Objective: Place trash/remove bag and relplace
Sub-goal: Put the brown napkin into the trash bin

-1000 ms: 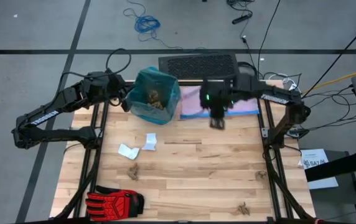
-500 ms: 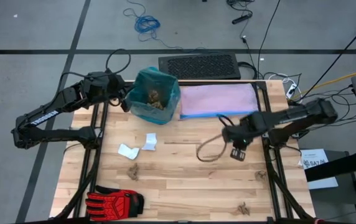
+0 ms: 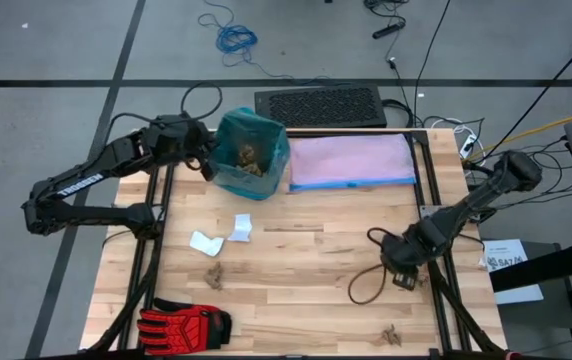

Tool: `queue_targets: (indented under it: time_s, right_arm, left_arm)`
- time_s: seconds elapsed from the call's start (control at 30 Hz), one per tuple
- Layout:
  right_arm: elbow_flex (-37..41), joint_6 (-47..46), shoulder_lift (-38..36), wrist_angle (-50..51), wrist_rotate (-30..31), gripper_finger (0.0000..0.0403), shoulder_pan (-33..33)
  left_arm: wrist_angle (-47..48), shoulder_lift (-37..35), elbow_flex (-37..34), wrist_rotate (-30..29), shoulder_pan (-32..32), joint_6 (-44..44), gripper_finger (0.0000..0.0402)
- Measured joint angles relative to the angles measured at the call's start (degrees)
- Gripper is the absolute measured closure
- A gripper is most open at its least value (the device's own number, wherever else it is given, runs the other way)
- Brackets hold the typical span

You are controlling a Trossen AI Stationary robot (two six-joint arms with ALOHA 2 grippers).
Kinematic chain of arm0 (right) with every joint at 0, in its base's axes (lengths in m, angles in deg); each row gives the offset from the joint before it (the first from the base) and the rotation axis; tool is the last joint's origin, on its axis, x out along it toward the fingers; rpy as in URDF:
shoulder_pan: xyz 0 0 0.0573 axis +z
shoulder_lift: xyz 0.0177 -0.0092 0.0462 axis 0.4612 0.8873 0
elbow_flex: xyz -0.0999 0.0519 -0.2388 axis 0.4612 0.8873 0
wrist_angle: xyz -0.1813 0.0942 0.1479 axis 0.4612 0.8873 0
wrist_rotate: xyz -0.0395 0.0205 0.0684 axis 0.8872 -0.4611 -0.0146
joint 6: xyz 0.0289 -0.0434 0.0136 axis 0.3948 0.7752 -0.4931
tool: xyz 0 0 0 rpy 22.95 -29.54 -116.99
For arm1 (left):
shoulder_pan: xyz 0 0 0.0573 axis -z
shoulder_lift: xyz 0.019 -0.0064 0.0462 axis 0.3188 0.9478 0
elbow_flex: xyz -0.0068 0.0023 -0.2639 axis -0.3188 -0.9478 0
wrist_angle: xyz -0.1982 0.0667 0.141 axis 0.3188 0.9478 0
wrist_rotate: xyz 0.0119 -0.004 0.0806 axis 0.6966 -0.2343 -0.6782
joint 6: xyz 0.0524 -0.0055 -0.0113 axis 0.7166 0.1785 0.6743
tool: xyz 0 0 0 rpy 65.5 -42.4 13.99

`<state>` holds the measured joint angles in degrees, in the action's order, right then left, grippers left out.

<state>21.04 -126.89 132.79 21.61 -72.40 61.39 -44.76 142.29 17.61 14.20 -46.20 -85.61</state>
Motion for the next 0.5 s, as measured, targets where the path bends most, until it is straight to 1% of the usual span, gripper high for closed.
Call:
queue_targets:
  time_s: [0.1, 0.2, 0.4, 0.5]
  right_arm:
    - [0.0, -1.3, 0.9, 0.6, -0.2, 0.0206, 3.2]
    - [0.0, -1.6, 2.4, 1.2, -0.3, 0.0195, 6.0]
    - [0.0, -1.6, 7.0, 1.7, -0.5, 0.0191, 10.6]
    - [0.0, -1.5, 9.8, 1.3, -2.2, 0.019, 12.5]
  left_arm:
    - [0.0, 1.3, 0.0, 0.0, 0.0, -0.1, 0.0402]
    - [0.0, 1.9, 0.0, 0.0, 0.0, -0.1, 0.0402]
    - [0.0, 2.0, 0.0, 0.0, 0.0, -0.1, 0.0402]
    - [-0.1, 2.0, 0.0, 0.0, 0.0, 0.0, 0.0402]
